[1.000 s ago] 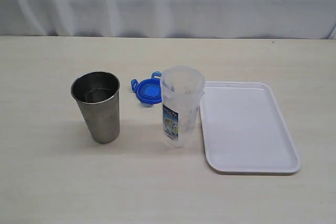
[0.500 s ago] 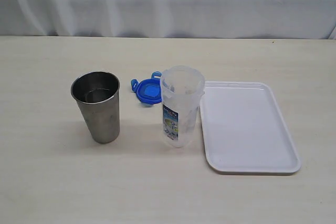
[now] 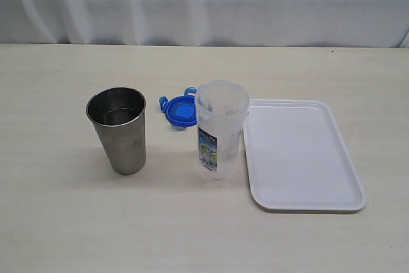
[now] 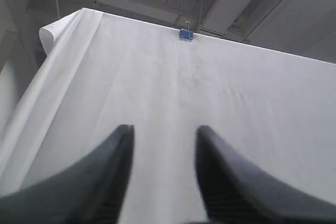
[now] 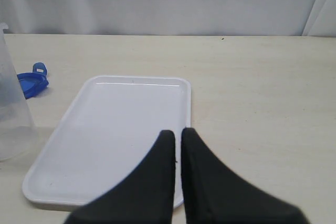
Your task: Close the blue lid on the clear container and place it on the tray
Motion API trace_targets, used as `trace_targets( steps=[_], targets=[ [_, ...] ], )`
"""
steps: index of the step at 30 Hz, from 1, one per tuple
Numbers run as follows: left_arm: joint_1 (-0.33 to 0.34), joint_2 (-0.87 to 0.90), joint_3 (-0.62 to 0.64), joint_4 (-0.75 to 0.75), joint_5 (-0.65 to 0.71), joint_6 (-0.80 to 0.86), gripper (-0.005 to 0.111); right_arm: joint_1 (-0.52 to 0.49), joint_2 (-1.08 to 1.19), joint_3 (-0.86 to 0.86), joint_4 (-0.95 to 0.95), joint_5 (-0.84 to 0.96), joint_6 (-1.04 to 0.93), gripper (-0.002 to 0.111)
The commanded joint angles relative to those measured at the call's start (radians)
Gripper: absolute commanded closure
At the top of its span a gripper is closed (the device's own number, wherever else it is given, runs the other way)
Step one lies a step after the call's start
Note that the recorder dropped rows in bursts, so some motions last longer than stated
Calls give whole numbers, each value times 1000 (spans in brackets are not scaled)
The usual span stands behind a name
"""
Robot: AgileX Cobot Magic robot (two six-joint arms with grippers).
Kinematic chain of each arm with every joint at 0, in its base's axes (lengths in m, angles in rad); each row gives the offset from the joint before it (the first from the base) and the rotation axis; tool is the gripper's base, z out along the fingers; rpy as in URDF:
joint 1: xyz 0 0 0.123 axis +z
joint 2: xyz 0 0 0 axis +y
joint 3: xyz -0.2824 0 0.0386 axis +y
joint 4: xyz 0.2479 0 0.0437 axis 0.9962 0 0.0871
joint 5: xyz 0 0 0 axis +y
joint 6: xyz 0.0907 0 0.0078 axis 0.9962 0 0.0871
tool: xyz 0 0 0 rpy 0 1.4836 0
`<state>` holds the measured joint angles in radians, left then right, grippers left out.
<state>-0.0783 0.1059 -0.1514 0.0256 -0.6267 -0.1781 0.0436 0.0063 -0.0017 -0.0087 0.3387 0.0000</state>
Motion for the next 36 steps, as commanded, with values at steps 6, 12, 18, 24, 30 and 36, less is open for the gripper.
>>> trace_targets(
  steps=[6, 12, 18, 24, 30, 36],
  targets=[
    [-2, 244, -42, 51, 14, -80, 2, -6, -6, 2, 2, 0, -7, 104],
    [-2, 424, -42, 221, 14, -169, 2, -6, -6, 2, 2, 0, -7, 104],
    [-4, 658, -42, 403, -43, -230, 2, -6, -6, 2, 2, 0, -7, 104],
    [-4, 883, -42, 547, -167, -286, 2, -6, -6, 2, 2, 0, -7, 104],
    [-4, 1051, -42, 582, -257, -239, 2, -6, -6, 2, 2, 0, -7, 104],
    [-4, 1195, -42, 608, -337, -175, 2, -6, -6, 2, 2, 0, -7, 104]
  ],
)
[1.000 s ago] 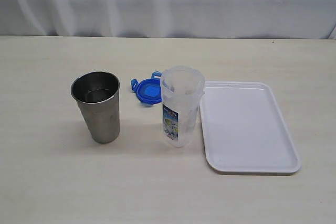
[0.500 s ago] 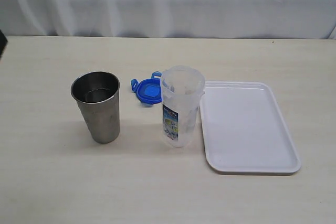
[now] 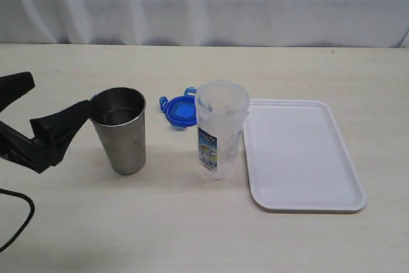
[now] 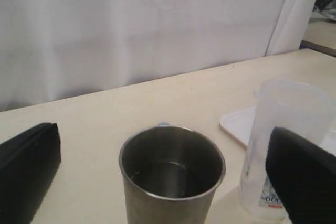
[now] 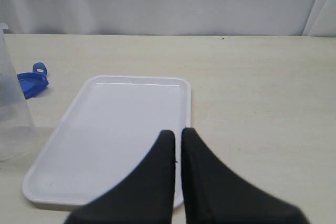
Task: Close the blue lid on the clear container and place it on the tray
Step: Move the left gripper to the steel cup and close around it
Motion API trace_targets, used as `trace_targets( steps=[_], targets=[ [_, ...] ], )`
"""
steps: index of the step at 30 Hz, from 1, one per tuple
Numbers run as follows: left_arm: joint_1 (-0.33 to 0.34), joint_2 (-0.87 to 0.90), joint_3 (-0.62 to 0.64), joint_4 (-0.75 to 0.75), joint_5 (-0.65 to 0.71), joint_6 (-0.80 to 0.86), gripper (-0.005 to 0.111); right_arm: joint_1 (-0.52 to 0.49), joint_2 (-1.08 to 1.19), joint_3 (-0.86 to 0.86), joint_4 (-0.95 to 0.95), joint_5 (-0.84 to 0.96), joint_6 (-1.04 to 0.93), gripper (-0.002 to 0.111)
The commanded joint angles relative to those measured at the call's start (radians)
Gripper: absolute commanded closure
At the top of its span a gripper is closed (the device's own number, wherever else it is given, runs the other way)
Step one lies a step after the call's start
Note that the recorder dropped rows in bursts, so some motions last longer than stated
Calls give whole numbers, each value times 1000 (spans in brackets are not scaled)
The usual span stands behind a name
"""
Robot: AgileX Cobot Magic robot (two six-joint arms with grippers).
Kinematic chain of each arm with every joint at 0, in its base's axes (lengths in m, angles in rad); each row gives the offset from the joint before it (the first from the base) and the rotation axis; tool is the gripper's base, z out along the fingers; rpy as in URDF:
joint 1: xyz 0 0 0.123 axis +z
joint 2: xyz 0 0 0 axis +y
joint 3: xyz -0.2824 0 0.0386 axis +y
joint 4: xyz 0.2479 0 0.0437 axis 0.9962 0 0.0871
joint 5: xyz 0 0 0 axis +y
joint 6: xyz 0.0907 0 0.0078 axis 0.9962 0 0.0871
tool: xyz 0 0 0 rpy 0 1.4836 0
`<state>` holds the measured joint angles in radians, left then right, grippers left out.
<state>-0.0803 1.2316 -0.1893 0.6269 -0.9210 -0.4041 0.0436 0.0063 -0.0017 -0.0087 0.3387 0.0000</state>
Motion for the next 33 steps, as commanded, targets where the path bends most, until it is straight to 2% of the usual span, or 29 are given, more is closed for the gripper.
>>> trace_targets(
  steps=[1, 17, 21, 27, 33],
  targets=[
    [-2, 86, -4, 6, -52, 67, 2, -6, -6, 2, 2, 0, -7, 104],
    [-2, 420, -4, -16, -300, 249, 2, -6, -6, 2, 2, 0, -7, 104],
    [-2, 521, -13, -9, -300, 306, 2, -6, -6, 2, 2, 0, -7, 104],
    [-2, 652, -111, 51, -300, 310, 2, -6, -6, 2, 2, 0, -7, 104],
    [-2, 667, -158, 66, -300, 303, 2, -6, -6, 2, 2, 0, -7, 104]
  ],
)
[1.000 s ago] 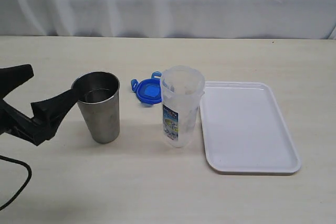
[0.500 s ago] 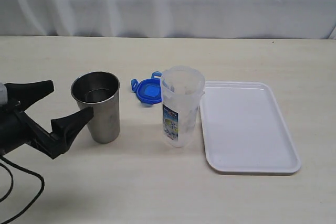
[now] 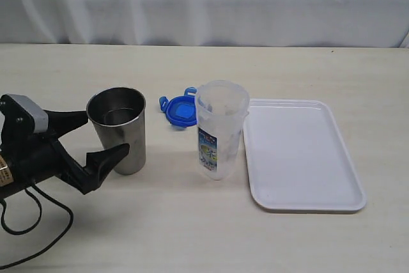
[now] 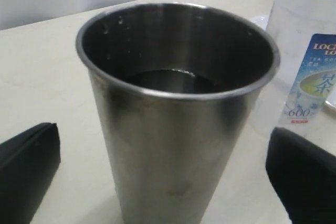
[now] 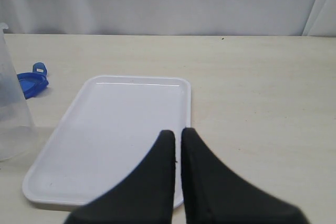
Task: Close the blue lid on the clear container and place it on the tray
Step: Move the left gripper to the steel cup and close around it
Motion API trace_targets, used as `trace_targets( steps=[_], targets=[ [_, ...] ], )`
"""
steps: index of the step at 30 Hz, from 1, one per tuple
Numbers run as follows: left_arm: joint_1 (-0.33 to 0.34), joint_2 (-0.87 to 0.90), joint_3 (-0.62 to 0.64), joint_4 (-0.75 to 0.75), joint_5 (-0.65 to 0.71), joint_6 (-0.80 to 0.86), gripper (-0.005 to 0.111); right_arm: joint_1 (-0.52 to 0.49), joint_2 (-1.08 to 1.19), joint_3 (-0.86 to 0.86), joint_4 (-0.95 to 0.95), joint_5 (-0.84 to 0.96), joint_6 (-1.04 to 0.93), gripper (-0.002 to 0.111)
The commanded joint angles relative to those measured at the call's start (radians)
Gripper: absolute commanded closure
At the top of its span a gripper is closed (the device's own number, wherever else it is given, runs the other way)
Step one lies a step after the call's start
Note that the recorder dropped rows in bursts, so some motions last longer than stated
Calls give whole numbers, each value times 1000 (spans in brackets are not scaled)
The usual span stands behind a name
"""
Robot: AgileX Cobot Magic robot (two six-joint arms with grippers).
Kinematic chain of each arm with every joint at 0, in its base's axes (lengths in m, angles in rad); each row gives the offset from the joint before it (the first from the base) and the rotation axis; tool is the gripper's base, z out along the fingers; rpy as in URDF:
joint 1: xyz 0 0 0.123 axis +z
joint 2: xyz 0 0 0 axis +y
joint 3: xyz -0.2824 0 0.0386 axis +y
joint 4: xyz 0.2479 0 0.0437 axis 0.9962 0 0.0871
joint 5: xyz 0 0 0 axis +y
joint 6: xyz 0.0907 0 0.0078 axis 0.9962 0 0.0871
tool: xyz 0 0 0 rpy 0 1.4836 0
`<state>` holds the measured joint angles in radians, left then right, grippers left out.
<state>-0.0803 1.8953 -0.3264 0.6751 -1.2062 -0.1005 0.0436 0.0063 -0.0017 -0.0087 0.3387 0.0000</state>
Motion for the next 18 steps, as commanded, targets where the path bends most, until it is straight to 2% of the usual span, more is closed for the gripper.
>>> trace_targets(
  steps=[1, 4, 8, 18],
  targets=[
    [-2, 3, -27, 33, -15, -1, 2, -6, -6, 2, 2, 0, -7, 104],
    [-2, 17, -62, 88, -15, -11, 2, -6, -6, 2, 2, 0, -7, 104],
    [-2, 80, -108, 91, -15, -11, 2, -6, -6, 2, 2, 0, -7, 104],
    [-2, 108, -167, 95, -15, -11, 2, -6, -6, 2, 2, 0, -7, 104]
  ],
)
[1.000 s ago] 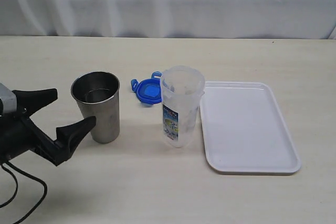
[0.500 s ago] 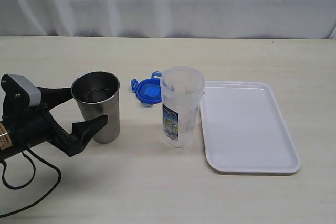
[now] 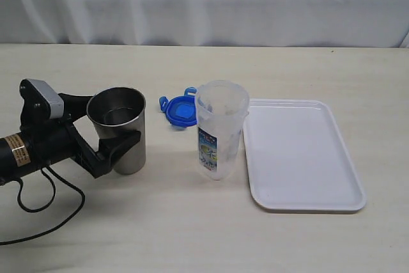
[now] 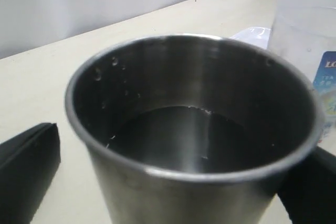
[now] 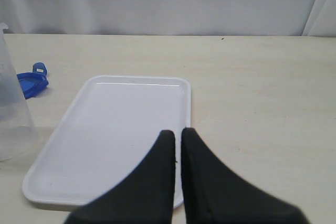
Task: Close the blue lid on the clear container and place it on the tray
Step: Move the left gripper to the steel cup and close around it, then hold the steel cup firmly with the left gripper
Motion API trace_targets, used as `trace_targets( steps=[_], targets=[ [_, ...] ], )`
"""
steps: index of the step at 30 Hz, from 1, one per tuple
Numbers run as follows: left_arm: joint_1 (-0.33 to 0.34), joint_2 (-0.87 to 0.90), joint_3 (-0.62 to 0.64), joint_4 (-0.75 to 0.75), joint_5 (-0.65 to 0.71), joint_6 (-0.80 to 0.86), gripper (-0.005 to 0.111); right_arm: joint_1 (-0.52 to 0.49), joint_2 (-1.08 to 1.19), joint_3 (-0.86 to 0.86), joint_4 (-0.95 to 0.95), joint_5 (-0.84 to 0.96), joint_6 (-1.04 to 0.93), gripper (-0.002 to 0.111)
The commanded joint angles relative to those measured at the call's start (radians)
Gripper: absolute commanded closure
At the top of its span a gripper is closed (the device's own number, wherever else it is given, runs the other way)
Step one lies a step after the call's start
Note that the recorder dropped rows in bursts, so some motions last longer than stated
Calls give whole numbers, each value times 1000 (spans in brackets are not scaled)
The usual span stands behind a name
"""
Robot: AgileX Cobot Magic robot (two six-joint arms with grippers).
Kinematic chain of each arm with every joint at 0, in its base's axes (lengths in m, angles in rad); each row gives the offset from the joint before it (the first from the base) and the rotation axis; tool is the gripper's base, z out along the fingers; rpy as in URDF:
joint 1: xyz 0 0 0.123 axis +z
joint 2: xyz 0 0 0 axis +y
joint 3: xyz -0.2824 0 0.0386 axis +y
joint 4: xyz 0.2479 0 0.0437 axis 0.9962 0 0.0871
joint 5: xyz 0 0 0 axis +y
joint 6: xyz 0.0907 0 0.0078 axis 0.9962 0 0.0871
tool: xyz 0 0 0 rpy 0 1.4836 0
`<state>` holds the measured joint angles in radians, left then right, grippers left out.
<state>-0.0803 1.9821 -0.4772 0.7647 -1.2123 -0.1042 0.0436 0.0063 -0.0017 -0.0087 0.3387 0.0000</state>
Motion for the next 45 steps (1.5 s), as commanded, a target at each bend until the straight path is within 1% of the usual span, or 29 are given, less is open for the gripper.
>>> trace_targets(
  steps=[1, 11, 21, 45],
  targets=[
    [-2, 27, -24, 5, -9, -8, 2, -6, -6, 2, 2, 0, -7, 104],
    [-2, 50, -68, 12, -9, -42, 2, -6, -6, 2, 2, 0, -7, 104],
    [-56, 50, -76, -37, -9, -8, 2, -6, -6, 2, 2, 0, -7, 104],
    [-56, 50, -76, -44, -9, -6, 2, -6, -6, 2, 2, 0, -7, 104]
  ],
)
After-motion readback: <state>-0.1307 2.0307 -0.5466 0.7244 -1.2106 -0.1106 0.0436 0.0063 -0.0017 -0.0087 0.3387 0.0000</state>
